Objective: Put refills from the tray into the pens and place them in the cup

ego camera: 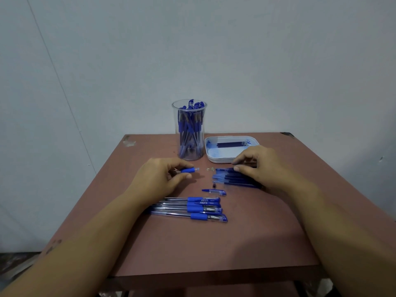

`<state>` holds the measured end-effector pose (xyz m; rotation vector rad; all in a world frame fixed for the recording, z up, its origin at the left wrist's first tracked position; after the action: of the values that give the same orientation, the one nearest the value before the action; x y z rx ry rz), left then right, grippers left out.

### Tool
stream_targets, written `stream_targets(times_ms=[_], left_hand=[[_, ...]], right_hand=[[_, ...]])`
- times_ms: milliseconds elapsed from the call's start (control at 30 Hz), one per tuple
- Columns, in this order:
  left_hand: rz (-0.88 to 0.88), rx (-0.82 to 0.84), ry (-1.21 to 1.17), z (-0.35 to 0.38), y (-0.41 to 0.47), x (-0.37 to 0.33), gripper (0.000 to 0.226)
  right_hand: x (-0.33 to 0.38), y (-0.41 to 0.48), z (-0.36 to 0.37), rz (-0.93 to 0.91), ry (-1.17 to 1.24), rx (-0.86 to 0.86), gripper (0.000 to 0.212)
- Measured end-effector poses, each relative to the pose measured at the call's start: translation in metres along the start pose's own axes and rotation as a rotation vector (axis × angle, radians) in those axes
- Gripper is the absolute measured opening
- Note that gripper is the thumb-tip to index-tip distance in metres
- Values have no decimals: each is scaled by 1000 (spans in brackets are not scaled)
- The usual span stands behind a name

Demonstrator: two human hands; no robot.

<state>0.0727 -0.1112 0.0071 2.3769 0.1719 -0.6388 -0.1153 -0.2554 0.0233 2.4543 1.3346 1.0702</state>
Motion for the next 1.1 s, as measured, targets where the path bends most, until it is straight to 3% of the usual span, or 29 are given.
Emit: stream_targets(times_ms=[233,700,1100], left_hand=[[12,-3,0,-2,2,2,23],[22,-6,-2,0,7,11,25],[22,-8,-25,-1,5,6,25]], right_hand=[[-7,49,-4,32,-30,33,8],[-49,96,39,132,-181,192,27],[-52,96,43,148,-254,245,6]])
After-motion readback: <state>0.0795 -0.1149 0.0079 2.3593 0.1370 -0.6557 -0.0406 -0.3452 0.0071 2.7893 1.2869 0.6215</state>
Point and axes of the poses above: each hand's wrist, its own y-axis towards the middle knuckle, its own z-axis out of the palm, x = y × z, the point moved 9 cm from there along y, towards the middle knuckle, and after that the axes turned 8 degrees about -x, right-handed, at the moved point
